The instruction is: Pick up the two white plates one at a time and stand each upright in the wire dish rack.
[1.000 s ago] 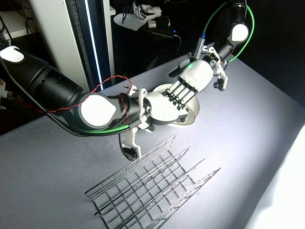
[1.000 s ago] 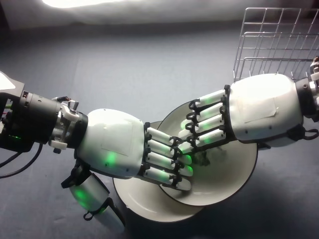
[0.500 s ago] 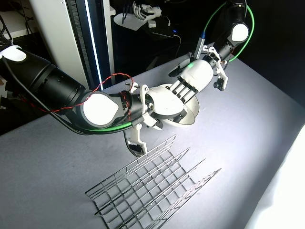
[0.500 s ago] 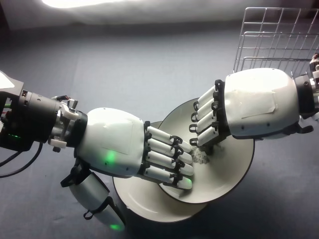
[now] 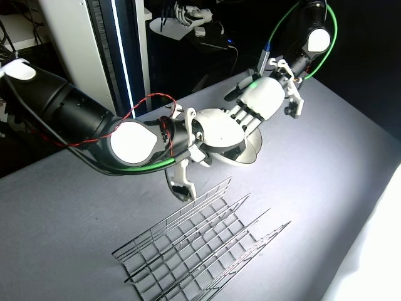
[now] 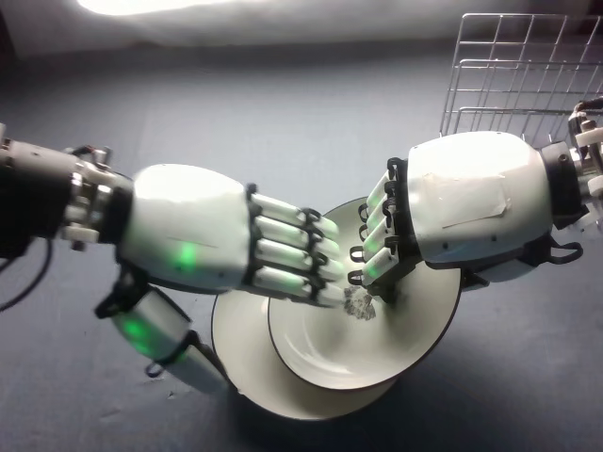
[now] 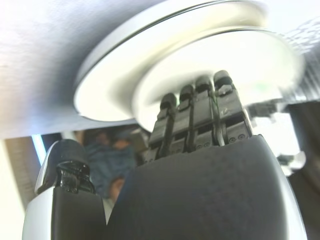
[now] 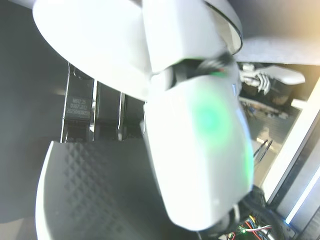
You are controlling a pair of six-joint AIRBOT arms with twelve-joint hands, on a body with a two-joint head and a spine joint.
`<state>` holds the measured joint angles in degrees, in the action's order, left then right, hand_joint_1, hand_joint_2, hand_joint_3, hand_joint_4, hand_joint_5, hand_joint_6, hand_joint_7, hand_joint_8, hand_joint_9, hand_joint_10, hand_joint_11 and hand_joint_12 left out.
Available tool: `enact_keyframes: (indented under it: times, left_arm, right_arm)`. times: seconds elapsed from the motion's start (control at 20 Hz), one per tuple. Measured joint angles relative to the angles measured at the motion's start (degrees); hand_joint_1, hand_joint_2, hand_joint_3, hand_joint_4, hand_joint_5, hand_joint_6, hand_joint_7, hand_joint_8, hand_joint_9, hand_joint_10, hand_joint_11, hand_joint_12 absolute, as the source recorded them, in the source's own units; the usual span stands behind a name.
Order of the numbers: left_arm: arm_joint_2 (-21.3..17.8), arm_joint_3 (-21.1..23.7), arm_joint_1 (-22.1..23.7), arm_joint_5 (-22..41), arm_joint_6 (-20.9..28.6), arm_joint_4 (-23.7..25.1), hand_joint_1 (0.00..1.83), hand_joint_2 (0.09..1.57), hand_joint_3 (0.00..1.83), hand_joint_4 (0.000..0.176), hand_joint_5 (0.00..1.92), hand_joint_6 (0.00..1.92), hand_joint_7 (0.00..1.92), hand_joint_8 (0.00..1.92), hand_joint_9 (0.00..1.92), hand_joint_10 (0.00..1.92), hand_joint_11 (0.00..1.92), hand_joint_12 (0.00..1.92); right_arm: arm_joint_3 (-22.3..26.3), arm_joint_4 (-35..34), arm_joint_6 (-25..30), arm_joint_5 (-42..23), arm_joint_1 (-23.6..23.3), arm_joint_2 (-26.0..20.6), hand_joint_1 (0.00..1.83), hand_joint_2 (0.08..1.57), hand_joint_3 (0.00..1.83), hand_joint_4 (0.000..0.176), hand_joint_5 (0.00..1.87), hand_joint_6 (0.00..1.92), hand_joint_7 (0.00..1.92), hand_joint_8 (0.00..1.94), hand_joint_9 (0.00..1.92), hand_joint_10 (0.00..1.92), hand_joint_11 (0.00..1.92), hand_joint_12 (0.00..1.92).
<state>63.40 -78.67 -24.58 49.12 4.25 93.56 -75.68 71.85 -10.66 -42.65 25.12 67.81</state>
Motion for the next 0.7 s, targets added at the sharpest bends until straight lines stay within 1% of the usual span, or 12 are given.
enact_keyframes:
  times: [0.05,0.2,0.3,0.35,0.4,0.5,0.55,0.6,0.65,0.7]
  left_arm:
    - [-0.83,0.26,0.00,0.37,0.17,0.39,0.00,1.14,0.00,0.000,0.00,0.00,0.00,0.00,0.00,0.00,0.00,0.00]
    - [-4.09,1.55,0.59,1.70,1.38,0.42,0.00,1.15,0.00,0.000,0.00,0.00,0.00,0.00,0.00,0.00,0.00,0.00]
    - [-5.97,1.60,0.81,2.80,2.64,0.35,0.00,1.14,0.00,0.000,0.00,0.00,0.00,0.00,0.00,0.00,0.00,0.00]
    - [-7.17,1.60,0.98,2.91,3.48,0.52,0.00,1.15,0.00,0.000,0.00,0.00,0.00,0.00,0.00,0.00,0.00,0.00]
    - [-8.13,1.60,1.55,3.10,4.17,0.92,0.00,1.15,0.00,0.000,0.00,0.00,0.00,0.00,0.00,0.00,0.00,0.00]
    - [-10.34,1.60,3.23,3.93,5.09,0.87,0.00,1.14,0.00,0.000,0.00,0.00,0.00,0.00,0.00,0.00,0.00,0.00]
    - [-11.30,1.60,3.89,4.55,5.31,0.44,0.00,1.14,0.00,0.000,0.00,0.00,0.00,0.00,0.00,0.00,0.00,0.00]
    - [-11.91,1.57,4.13,5.14,5.35,0.26,0.00,1.14,0.00,0.000,0.00,0.00,0.00,0.00,0.00,0.00,0.00,0.00]
    - [-12.35,1.60,4.17,5.81,5.42,0.46,0.00,1.14,0.00,0.000,0.00,0.00,0.00,0.00,0.00,0.00,0.00,0.00]
    - [-13.18,1.73,4.17,6.45,5.66,0.66,0.00,1.14,0.00,0.000,0.00,0.00,0.00,0.00,0.00,0.00,0.00,0.00]
  right_arm:
    - [0.02,-0.28,0.02,0.02,-0.02,0.00,1.39,1.06,0.00,0.000,1.02,0.85,1.10,0.76,1.08,0.97,1.06,1.16]
    - [1.14,-1.73,0.04,0.46,-1.44,-0.48,1.39,1.07,0.00,0.000,0.99,0.91,1.07,0.80,1.05,1.00,1.04,1.16]
    - [1.95,-2.14,0.15,0.90,-2.23,-0.92,1.39,1.08,0.00,0.000,0.99,0.93,1.05,0.83,1.03,1.03,1.01,1.17]
    - [2.47,-2.23,0.13,1.01,-2.75,-1.38,1.47,1.07,0.00,0.000,0.97,0.90,1.03,0.82,1.00,0.96,0.98,1.35]
    - [2.75,-2.64,0.11,1.07,-3.08,-1.77,1.49,1.07,0.00,0.000,0.96,0.92,1.02,0.83,0.99,0.94,0.96,1.39]
    - [3.91,-3.17,0.11,1.46,-4.07,-2.51,1.49,1.08,0.00,0.000,0.95,0.96,1.00,0.85,0.96,0.97,0.95,1.41]
    - [4.68,-4.31,0.11,1.90,-4.63,-3.04,1.49,1.07,0.00,0.000,0.95,0.94,1.02,0.82,0.98,0.94,0.96,1.40]
    - [5.22,-5.11,0.11,2.14,-5.27,-3.54,1.49,1.07,0.00,0.000,0.94,0.95,1.01,0.83,0.99,0.93,0.96,1.39]
    - [5.77,-6.14,0.09,2.34,-5.92,-4.09,1.41,1.08,0.00,0.000,0.96,0.97,1.01,0.88,1.01,1.02,0.96,1.24]
    - [6.47,-7.78,0.07,2.82,-6.47,-4.68,1.39,1.08,0.00,0.000,0.97,0.96,1.02,0.87,1.03,1.02,0.98,1.17]
